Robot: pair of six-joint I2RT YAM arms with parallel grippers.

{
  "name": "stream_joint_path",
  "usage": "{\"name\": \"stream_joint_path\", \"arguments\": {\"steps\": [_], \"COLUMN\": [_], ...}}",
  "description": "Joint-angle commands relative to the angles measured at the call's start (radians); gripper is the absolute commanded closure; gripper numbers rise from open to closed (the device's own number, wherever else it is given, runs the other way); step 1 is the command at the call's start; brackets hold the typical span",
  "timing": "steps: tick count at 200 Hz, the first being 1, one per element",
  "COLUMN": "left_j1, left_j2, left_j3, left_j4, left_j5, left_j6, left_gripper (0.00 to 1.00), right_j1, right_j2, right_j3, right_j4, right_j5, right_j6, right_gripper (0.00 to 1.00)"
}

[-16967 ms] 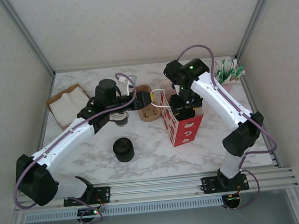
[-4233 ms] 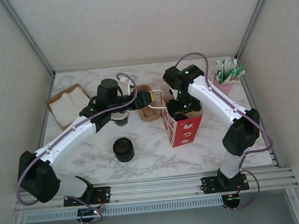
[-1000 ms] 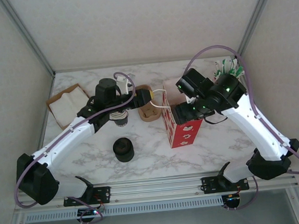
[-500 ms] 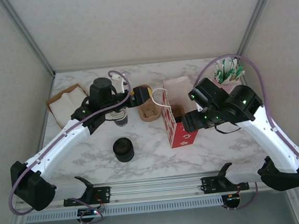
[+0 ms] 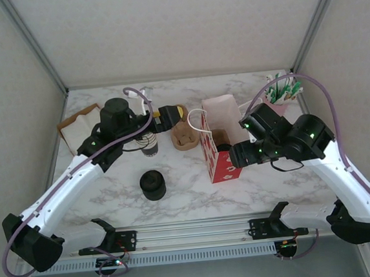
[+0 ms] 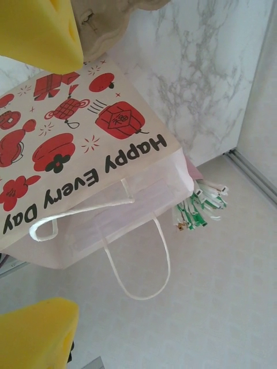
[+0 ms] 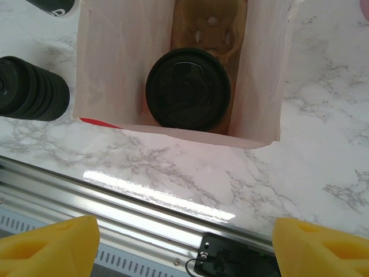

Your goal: Pack the takeout coffee

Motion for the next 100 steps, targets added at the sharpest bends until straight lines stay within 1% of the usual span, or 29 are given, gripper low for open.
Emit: {"name": "stream_joint_path", "arguments": {"steps": [1,100], "left_j1": [0.007,0.007], "left_j2": [-0.038,-0.074], "left_j3": [0.01,-0.025], "left_j4": [-0.006,-0.001], "left_j5": [-0.035,-0.089], "left_j6": [0.017,0.003], "left_gripper": [0.0,0.0], "right_j1": [0.011,0.011], "right_j2": [-0.026,-0.064], "right_j3": [-0.023,-0.08], "right_j4": [0.023,0.062], "right_j5": [-0.013,-0.026], "right_j6": [0.01,-0.018], "right_gripper": [0.21,0.21]}}
